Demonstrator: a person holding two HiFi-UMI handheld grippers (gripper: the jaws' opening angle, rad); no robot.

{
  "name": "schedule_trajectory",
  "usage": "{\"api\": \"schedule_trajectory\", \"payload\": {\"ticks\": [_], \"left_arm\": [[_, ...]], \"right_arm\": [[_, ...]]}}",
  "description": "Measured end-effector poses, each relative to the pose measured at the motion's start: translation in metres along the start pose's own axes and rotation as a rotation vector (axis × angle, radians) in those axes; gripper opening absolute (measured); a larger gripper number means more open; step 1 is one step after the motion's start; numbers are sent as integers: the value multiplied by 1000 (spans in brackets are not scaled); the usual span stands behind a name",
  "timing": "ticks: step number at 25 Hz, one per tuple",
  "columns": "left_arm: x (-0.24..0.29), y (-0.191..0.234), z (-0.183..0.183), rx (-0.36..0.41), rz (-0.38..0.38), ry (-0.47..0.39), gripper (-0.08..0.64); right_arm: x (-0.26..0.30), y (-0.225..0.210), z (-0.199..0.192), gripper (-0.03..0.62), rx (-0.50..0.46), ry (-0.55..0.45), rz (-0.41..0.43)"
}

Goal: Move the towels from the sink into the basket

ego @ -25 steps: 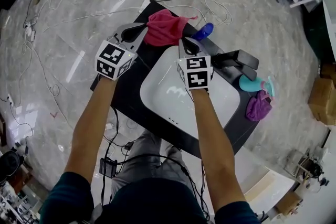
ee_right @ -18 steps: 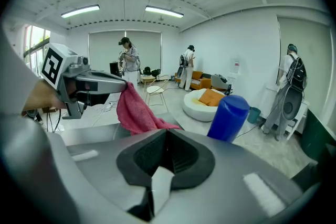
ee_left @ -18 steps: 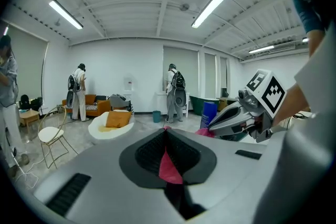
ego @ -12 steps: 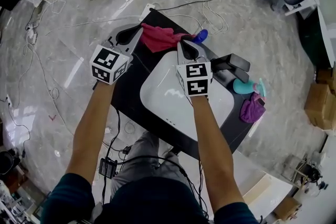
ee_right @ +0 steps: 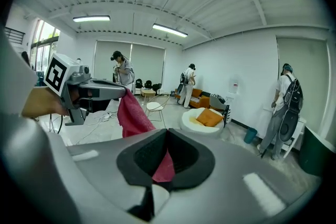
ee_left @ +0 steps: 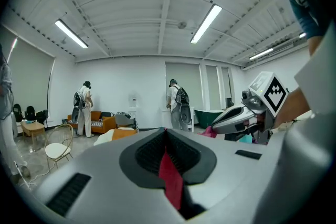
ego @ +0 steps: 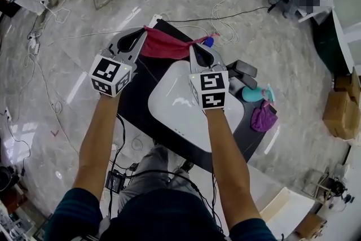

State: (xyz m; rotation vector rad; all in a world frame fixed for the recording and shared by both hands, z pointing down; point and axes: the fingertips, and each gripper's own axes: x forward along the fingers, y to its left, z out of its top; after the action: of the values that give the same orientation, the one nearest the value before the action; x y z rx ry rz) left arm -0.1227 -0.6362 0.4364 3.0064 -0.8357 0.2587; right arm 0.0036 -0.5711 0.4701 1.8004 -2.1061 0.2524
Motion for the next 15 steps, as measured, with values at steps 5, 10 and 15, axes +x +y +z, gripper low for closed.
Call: {"api": "schedule_trajectory", "payload": {"ticks": [5, 10, 15], "left_arm": [[-8, -9, 33, 24, -2, -56, 11], [-13, -17, 63, 46, -7, -102, 11], [-16, -25, 88, 65, -22, -131, 11]], "right_arm": [[-20, -9, 30, 17, -18, -56, -21], [-37, -17, 54, 17, -28, -101, -44], [-55, -24, 71, 17, -35, -130, -70]]}}
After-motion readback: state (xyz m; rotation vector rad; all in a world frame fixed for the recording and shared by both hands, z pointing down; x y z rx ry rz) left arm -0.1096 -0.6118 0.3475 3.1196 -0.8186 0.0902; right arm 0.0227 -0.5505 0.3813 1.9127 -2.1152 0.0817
